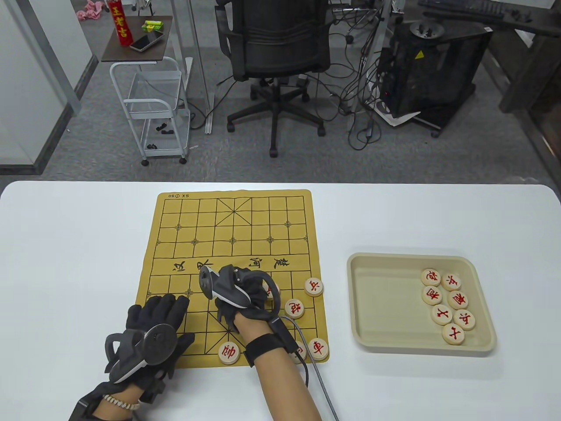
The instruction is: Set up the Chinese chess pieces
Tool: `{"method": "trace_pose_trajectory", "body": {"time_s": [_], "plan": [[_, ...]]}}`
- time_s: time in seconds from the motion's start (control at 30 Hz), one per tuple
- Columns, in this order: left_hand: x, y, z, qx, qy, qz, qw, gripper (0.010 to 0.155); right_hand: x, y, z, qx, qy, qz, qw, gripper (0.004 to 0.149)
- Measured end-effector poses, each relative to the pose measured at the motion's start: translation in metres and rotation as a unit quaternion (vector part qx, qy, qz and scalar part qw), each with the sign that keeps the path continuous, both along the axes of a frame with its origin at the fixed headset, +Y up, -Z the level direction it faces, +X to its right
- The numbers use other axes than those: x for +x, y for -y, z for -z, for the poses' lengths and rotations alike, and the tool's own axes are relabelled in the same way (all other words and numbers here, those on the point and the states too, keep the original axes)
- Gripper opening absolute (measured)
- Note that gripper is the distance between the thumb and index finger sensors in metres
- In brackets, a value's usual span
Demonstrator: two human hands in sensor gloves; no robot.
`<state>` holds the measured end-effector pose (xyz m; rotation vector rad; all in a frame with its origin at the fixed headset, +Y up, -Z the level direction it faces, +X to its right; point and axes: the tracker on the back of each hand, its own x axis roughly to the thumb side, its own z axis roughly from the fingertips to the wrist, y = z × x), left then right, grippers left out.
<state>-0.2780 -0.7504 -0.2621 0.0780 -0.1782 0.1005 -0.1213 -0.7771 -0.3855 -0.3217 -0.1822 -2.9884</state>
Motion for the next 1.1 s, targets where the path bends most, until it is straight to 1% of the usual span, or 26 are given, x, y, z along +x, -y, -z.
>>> {"method": "trace_pose_trajectory", "body": {"time_s": [0.03,0.1,0.17,0.2,0.23,0.3,0.43,0.5,0.53,0.63,0.67,0.73,0.77,0.9,1.0,1.1], "plan": [[0.0,0.0,0.0,0.0,0.0,0.0,1.0,0.083,0.002,-0.004,-0.001,0.013,0.0,0.022,1.0,0.066],[0.0,0.0,0.0,-0.001,0.0,0.001,1.0,0.083,0.005,-0.005,0.0,-0.012,0.001,0.025,1.0,0.063],[0.0,0.0,0.0,-0.001,0.0,0.003,1.0,0.083,0.014,-0.008,-0.001,-0.027,-0.017,0.043,0.999,0.065],[0.0,0.0,0.0,-0.002,0.001,0.003,1.0,0.083,0.022,-0.012,-0.002,-0.036,-0.007,0.059,0.998,0.066],[0.0,0.0,0.0,-0.002,0.002,0.004,1.0,0.083,0.03,-0.016,-0.002,-0.032,0.001,0.071,0.997,0.065],[0.0,0.0,0.0,-0.002,0.001,0.006,1.0,0.083,0.051,-0.026,-0.002,-0.007,0.02,0.083,0.996,0.067],[0.0,0.0,0.0,-0.004,-0.001,0.005,1.0,0.083,0.106,-0.042,0.0,0.023,0.081,0.048,0.995,0.066],[0.0,0.001,0.0,-0.004,-0.001,0.005,1.0,0.083,0.147,-0.049,-0.001,0.04,0.126,0.032,0.991,0.067],[0.0,0.001,0.0,-0.004,-0.001,0.006,1.0,0.083,0.162,-0.052,-0.002,0.043,0.143,0.028,0.988,0.066],[0.001,0.001,0.0,-0.006,-0.001,0.01,1.0,0.083,0.225,-0.059,-0.009,0.046,0.208,-0.002,0.977,0.065],[0.001,0.001,0.0,-0.006,0.0,0.011,1.0,0.083,0.238,-0.06,-0.011,0.046,0.22,-0.011,0.974,0.065],[0.002,0.001,0.0,-0.007,0.0,0.013,1.0,0.083,0.278,-0.061,-0.018,0.039,0.259,-0.042,0.964,0.065],[0.002,0.001,0.0,-0.007,-0.001,0.013,1.0,0.083,0.288,-0.06,-0.021,0.037,0.268,-0.049,0.961,0.065],[0.002,0.001,0.001,-0.005,-0.004,0.012,1.0,0.083,0.351,-0.055,-0.036,0.012,0.325,-0.087,0.942,0.063],[0.001,0.001,0.001,-0.006,-0.006,0.012,1.0,0.083,0.38,-0.047,-0.043,-0.005,0.347,-0.104,0.932,0.061],[0.001,0.001,0.001,-0.008,-0.008,0.014,1.0,0.083,0.399,-0.037,-0.048,-0.028,0.365,-0.104,0.925,0.059]]}}
